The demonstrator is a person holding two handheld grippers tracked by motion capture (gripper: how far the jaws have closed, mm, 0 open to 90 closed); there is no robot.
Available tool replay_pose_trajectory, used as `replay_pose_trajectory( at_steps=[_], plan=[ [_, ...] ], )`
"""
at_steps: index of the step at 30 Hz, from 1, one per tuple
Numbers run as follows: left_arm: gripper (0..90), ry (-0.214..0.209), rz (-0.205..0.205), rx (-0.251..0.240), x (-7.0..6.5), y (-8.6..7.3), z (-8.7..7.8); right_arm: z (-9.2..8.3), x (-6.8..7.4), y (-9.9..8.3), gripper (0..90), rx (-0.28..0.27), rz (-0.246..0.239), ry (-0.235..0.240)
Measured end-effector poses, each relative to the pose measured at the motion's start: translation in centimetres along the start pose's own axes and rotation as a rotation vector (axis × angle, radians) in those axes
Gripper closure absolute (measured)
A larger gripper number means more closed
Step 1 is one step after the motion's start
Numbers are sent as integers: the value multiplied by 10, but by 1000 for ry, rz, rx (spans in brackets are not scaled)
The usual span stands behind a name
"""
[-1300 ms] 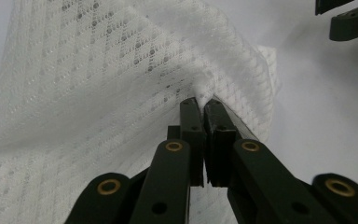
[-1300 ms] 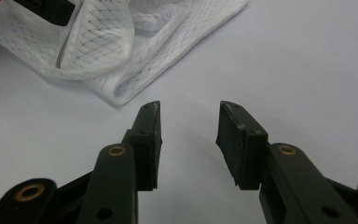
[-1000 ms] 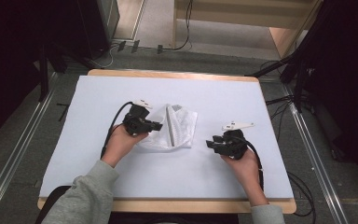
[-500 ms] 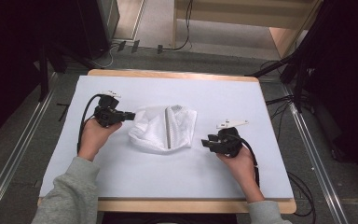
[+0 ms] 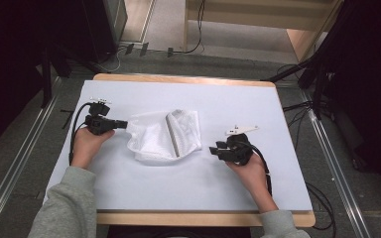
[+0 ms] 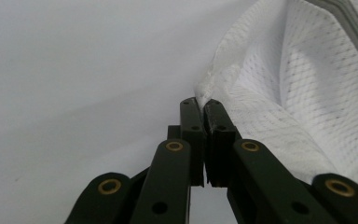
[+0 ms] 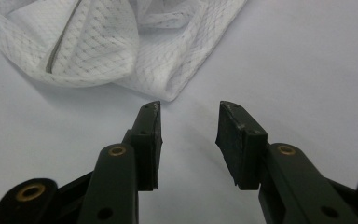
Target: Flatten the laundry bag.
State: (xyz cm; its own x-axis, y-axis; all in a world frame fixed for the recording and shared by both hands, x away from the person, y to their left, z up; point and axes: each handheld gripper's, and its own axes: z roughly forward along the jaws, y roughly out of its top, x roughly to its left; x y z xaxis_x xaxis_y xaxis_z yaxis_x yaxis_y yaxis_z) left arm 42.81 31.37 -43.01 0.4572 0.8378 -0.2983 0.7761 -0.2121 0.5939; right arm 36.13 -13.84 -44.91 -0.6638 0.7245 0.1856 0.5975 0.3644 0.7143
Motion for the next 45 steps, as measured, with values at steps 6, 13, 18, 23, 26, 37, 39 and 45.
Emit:
replay_pose_trajectory(
  at_steps=[6, 13, 18, 23, 26, 37, 39, 45],
  plan=[
    [777, -10, -12, -15, 4, -5, -4, 5, 6, 10, 627, -6, -19, 10],
    [568, -7, 5, -15, -5, -12, -19, 8, 11, 31, 639, -29, -30, 32],
    [535, -5, 17, -32, -11, -17, -30, 16, 15, 45, 639, -30, -38, 43],
    [516, 3, 16, -47, -15, -23, -41, 25, 20, 59, 632, -32, -57, 68],
    [511, 7, 17, -50, -16, -25, -44, 30, 23, 64, 622, -29, -63, 73],
    [493, 9, 19, -44, -22, -36, -53, 70, 37, 88, 660, 2, -92, 109],
    [493, 11, 18, -48, -23, -37, -54, 73, 36, 89, 796, 11, -76, 138],
    [493, 9, 23, -64, -28, -37, -57, 68, 41, 90, 900, 25, -82, 183]
  ],
)
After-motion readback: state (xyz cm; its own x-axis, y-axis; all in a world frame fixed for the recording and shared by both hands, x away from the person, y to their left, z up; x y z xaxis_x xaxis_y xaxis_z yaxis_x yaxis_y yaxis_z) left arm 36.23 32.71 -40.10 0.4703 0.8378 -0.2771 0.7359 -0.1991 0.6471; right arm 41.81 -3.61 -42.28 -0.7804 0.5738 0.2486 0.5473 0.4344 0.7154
